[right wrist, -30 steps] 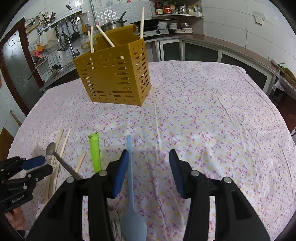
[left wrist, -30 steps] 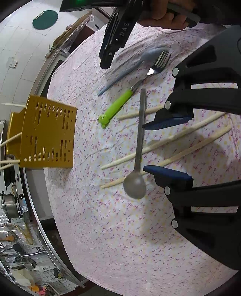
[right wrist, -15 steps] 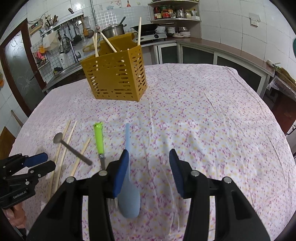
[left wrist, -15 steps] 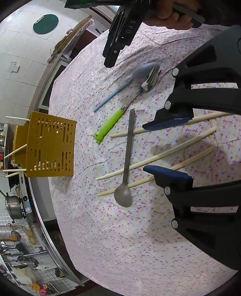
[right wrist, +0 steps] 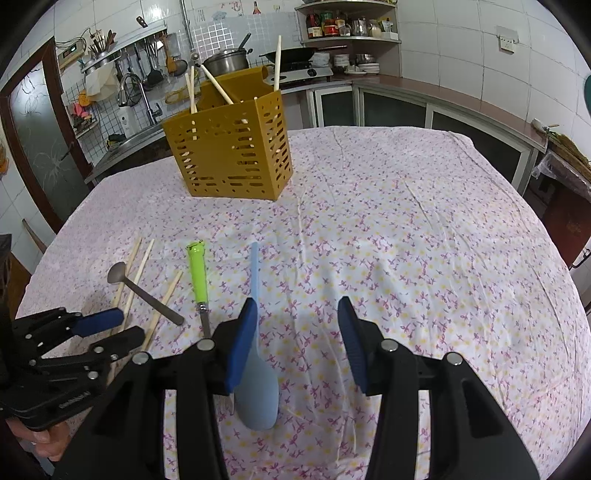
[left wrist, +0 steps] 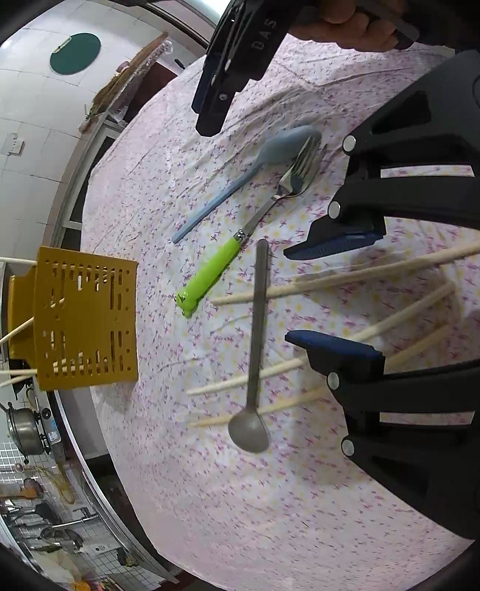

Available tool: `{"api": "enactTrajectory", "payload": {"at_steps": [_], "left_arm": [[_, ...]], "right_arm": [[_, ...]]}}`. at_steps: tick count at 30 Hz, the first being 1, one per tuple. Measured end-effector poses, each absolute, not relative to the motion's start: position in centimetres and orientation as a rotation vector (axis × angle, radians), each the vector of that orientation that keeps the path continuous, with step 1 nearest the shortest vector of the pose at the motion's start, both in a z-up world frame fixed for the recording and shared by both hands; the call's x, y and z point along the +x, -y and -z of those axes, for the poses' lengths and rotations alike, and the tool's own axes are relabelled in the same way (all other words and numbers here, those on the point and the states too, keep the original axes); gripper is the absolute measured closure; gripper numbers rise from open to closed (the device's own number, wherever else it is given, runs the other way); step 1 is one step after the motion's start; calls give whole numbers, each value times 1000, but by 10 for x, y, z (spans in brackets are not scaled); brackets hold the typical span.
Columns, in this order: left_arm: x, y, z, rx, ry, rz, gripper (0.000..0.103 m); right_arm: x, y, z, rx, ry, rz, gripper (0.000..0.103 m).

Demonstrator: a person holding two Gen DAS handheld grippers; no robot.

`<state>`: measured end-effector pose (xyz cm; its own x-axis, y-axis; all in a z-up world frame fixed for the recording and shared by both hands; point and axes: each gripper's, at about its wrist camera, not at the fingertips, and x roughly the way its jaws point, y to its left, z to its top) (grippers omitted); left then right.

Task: Organize utensils
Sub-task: 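Align the left gripper over the metal spoon handle while the right gripper aligns over the blue spoon handle, then close the left gripper on the metal spoon handle while the right gripper closes on the blue spoon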

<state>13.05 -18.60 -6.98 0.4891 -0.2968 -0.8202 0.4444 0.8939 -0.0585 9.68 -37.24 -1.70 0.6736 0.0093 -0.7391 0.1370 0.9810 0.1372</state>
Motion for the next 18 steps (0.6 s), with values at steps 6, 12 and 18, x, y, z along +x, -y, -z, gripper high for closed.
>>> {"api": "enactTrajectory", "payload": {"at_steps": [6, 12, 18], "left_arm": [[152, 200, 84, 210, -984, 443, 65], [185, 209, 82, 230, -974, 419, 65], [224, 206, 80, 197, -996, 400, 65]], "right_arm": [[115, 375, 27, 184, -854, 61, 58], [137, 374, 33, 180, -866, 49, 58], [156, 373, 36, 176, -872, 45, 58]]}}
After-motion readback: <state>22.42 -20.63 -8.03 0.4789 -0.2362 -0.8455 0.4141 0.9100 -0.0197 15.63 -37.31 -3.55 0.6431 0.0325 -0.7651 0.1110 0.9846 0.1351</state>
